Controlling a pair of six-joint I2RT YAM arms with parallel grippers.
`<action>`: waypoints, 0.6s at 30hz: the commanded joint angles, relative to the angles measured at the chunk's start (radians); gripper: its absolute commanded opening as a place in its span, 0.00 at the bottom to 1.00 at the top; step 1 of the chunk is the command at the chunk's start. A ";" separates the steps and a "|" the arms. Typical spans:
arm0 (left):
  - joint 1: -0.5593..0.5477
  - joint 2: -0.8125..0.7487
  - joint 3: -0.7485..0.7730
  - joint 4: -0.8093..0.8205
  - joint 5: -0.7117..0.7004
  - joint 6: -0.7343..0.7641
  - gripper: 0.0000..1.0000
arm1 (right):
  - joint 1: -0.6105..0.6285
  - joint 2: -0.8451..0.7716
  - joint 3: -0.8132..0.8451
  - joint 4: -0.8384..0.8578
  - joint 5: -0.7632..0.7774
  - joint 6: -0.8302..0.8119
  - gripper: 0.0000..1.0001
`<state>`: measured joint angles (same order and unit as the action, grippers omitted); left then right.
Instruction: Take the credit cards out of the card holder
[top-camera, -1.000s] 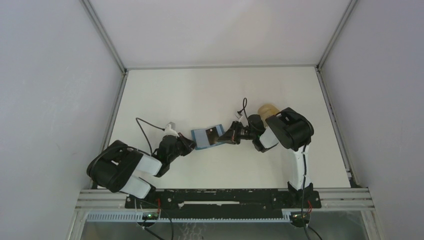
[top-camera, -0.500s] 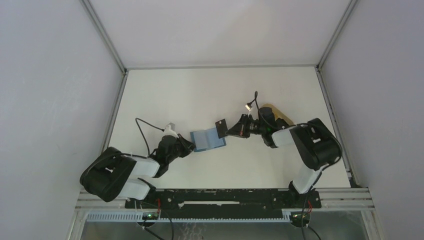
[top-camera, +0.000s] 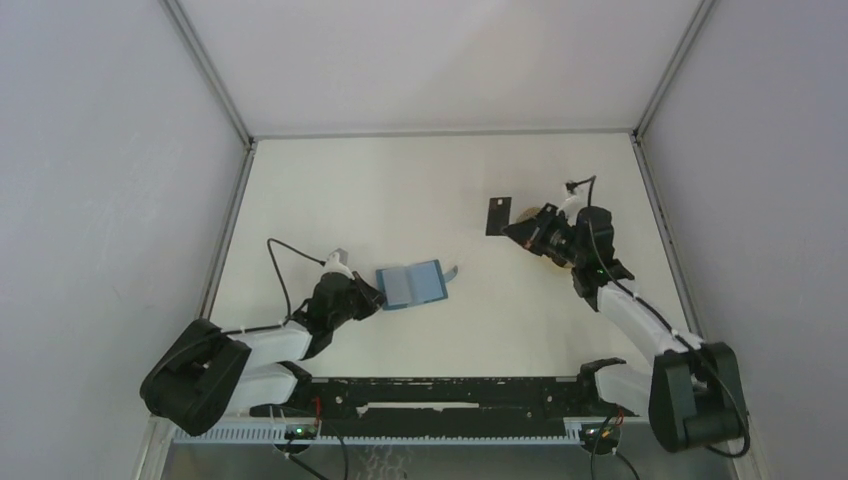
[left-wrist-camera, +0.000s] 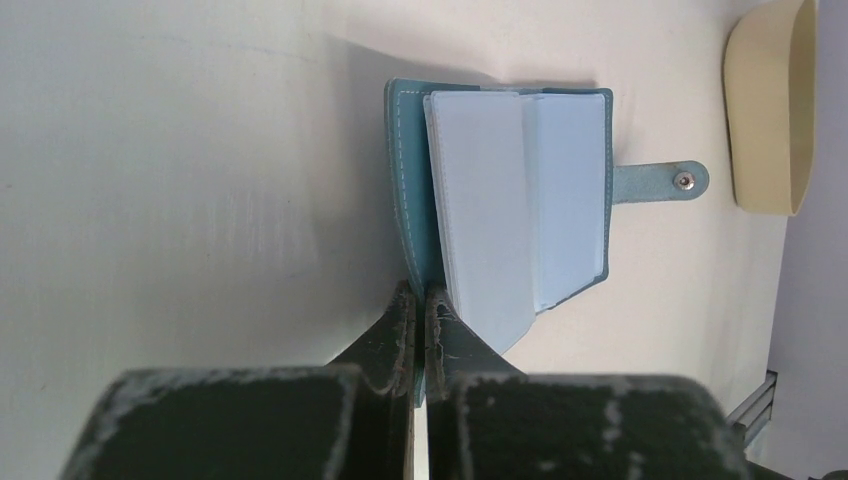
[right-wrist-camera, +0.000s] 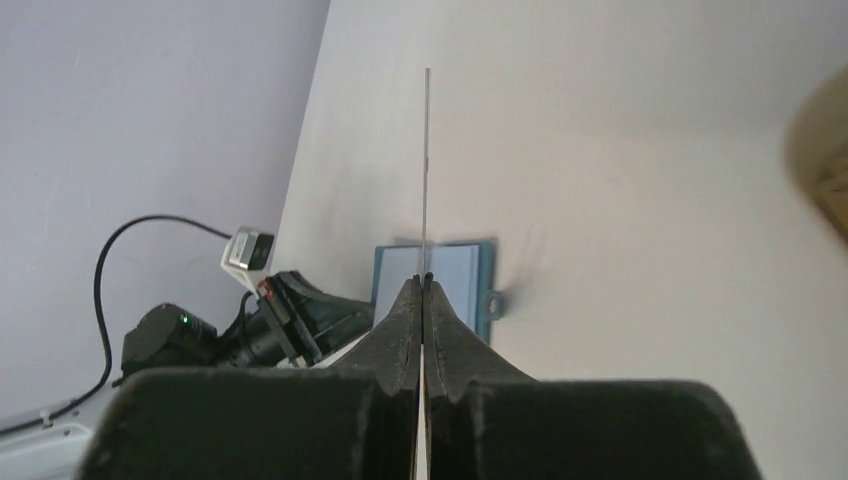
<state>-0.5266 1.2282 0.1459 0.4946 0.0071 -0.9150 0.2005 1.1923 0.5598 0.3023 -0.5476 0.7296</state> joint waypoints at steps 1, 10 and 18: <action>0.004 -0.032 -0.009 -0.233 -0.041 0.080 0.00 | -0.079 -0.147 -0.033 -0.142 0.105 -0.003 0.00; 0.004 -0.036 0.032 -0.254 -0.029 0.113 0.00 | -0.386 -0.290 -0.079 -0.336 0.074 0.011 0.00; 0.013 -0.039 0.028 -0.250 -0.015 0.128 0.00 | -0.446 -0.318 -0.174 -0.363 0.167 0.134 0.00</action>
<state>-0.5228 1.1770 0.1726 0.3794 0.0074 -0.8669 -0.2230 0.9005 0.4122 -0.0399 -0.4301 0.7792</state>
